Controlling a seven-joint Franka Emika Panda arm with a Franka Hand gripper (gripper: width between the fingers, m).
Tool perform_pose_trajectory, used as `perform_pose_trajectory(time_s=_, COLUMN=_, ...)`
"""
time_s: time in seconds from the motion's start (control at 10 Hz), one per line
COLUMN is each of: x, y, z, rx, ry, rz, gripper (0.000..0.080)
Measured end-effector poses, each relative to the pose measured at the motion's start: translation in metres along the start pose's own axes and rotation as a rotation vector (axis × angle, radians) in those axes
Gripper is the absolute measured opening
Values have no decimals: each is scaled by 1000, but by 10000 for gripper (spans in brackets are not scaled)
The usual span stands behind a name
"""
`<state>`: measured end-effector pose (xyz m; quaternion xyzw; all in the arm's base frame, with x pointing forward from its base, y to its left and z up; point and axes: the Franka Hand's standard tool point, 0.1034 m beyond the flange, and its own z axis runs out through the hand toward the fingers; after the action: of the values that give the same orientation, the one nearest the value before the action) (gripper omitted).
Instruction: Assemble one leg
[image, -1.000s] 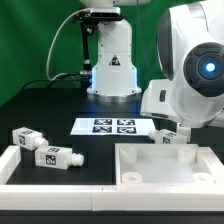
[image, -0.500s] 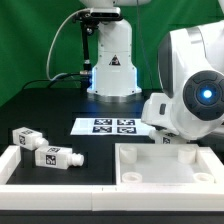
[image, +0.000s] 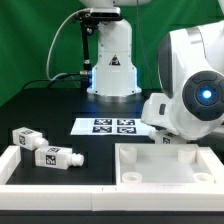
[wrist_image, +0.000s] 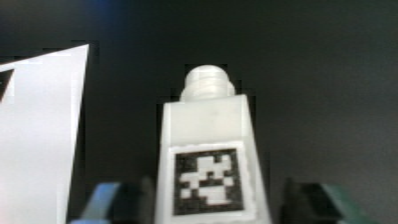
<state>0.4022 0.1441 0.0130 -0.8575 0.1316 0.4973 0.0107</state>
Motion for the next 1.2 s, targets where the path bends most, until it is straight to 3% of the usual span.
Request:
perform_pose_trajectory(time_s=0.3, x=-24, y=6, z=-22, rx=-2, ry=-16, rz=-8, gripper=289)
perform_pose_trajectory(time_s=0.5, x=-54, y=18, z=-66, rx=17, ry=6, rz=-59, gripper=289)
perform_pose_trajectory(time_s=0.7, x=-62, y=24, z=-98, rx=51, ry=75, rz=-70, gripper=289)
perform_pose_trajectory(time_s=0.8, x=-61, y=19, z=-106, rx=68, ry=154, rz=-76, gripper=289)
perform_pose_trajectory(time_s=1.2, x=-59, y=11, z=-112, rx=122, ry=398, rz=-81, gripper=289)
